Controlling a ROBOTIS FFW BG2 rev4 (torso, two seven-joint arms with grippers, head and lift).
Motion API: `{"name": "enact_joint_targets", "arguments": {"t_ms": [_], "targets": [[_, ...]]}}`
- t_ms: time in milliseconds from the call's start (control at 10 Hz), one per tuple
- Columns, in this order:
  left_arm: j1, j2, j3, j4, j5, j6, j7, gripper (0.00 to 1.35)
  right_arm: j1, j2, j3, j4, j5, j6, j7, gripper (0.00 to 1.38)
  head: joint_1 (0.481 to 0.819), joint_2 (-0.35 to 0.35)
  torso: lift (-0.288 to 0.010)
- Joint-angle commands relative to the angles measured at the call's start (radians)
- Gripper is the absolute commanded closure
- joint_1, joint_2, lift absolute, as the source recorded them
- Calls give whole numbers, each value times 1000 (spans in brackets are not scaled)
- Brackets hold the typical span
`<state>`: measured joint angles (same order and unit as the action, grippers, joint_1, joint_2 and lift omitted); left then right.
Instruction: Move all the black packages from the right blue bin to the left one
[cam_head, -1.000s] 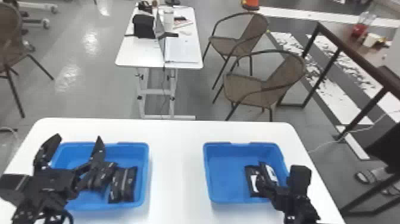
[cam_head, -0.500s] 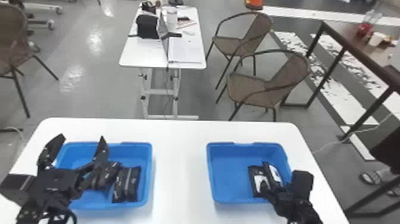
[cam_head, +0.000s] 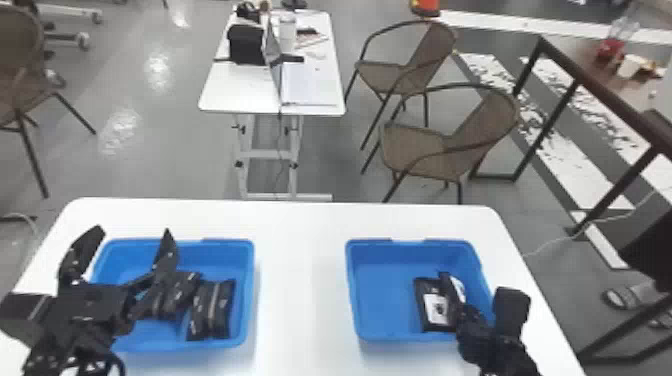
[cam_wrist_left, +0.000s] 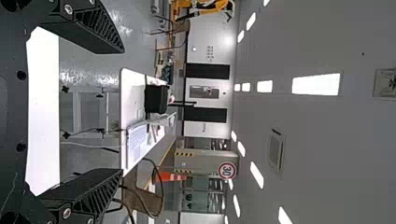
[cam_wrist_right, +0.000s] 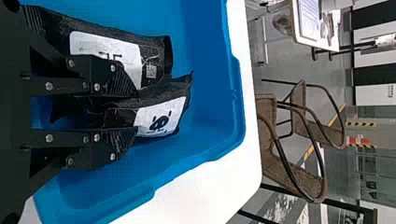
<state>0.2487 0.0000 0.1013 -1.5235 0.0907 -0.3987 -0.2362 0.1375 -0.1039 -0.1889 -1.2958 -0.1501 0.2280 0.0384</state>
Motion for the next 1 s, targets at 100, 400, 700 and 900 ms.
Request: {"name": "enact_joint_targets", "arguments": {"t_ms": [100,400,700,900], "targets": [[-2,-3,-2,0,0,1,0,122,30,12,8,-49,9,-41,0,1273,695,-139,0],[-3,-3,-3,0,4,-2,0,117,51,10,62,-180,35,-105,8,1273,695,-123,0],[-3,-3,-14,0,20,-9,-2,119,-32,-22,213,-247,37,-157,94,1273,695,-61,0],[-3,-3,-15,0,18,-8,0,117,-137,-43,336,-192,64,-190,144,1273,695,11,0]]}}
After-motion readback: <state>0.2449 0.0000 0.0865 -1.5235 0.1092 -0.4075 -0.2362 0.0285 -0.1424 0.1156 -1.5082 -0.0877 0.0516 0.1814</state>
